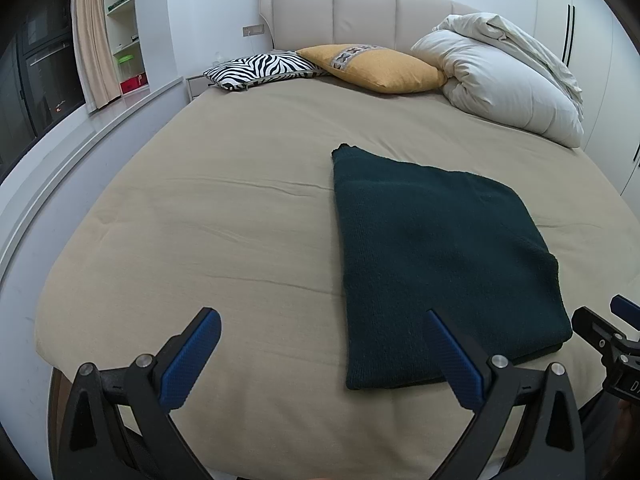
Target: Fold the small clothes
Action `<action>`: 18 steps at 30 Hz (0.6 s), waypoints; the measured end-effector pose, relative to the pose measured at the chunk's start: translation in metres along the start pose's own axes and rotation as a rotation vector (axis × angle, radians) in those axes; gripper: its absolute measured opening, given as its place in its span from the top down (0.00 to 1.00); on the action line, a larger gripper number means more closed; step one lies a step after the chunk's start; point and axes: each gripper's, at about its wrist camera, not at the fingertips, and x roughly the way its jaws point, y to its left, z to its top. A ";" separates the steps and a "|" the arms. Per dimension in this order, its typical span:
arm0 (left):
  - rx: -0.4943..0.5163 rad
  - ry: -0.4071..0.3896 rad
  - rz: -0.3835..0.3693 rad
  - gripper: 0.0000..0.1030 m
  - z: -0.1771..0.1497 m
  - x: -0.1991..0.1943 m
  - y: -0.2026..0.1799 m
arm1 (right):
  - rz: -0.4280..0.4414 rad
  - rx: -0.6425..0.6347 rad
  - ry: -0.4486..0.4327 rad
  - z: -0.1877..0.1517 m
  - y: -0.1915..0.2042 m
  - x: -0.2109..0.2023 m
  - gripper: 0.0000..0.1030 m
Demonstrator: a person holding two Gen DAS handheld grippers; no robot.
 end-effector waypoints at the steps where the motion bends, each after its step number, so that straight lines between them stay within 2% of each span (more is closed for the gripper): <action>1: 0.000 0.000 -0.001 0.00 0.000 0.000 0.000 | 0.000 0.000 0.000 0.000 0.000 0.000 0.00; 18: -0.002 0.000 0.000 0.00 0.000 0.000 -0.001 | 0.002 0.005 0.002 0.000 0.003 0.000 0.00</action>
